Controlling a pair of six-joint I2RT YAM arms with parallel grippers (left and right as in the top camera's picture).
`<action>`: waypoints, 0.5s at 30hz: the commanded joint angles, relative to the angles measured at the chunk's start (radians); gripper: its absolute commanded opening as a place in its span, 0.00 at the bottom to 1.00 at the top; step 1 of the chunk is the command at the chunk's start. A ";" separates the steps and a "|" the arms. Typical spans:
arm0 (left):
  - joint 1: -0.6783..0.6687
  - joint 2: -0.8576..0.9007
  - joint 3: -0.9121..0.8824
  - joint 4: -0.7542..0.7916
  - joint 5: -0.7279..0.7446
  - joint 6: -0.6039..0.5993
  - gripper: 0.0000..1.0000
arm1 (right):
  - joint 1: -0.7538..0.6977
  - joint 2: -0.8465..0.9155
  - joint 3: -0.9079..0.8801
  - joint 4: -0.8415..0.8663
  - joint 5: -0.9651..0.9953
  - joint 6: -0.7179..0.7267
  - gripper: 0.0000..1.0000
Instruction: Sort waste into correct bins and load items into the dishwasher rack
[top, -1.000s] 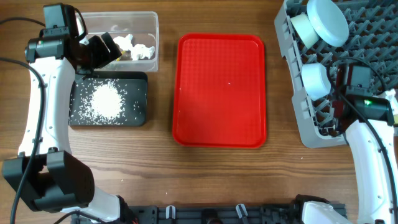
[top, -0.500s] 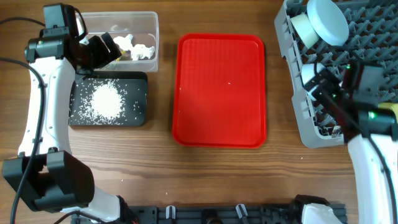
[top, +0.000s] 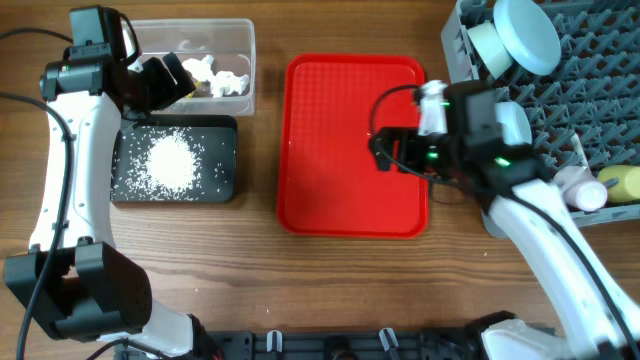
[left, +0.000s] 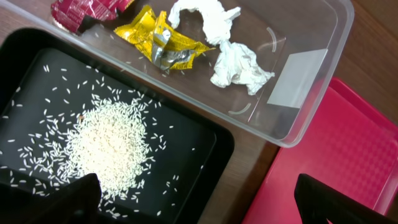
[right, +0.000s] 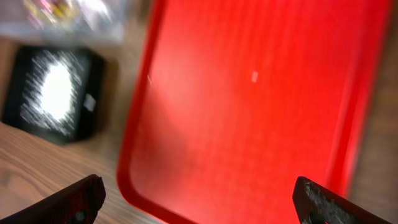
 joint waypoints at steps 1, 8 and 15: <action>0.003 -0.002 0.005 -0.001 0.005 -0.009 1.00 | 0.069 0.143 0.009 0.004 0.014 0.050 1.00; 0.003 -0.002 0.005 -0.001 0.005 -0.009 1.00 | 0.176 0.074 0.279 -0.341 0.198 -0.038 1.00; 0.003 -0.002 0.005 -0.001 0.005 -0.009 1.00 | 0.173 -0.121 0.510 -0.512 0.229 -0.137 1.00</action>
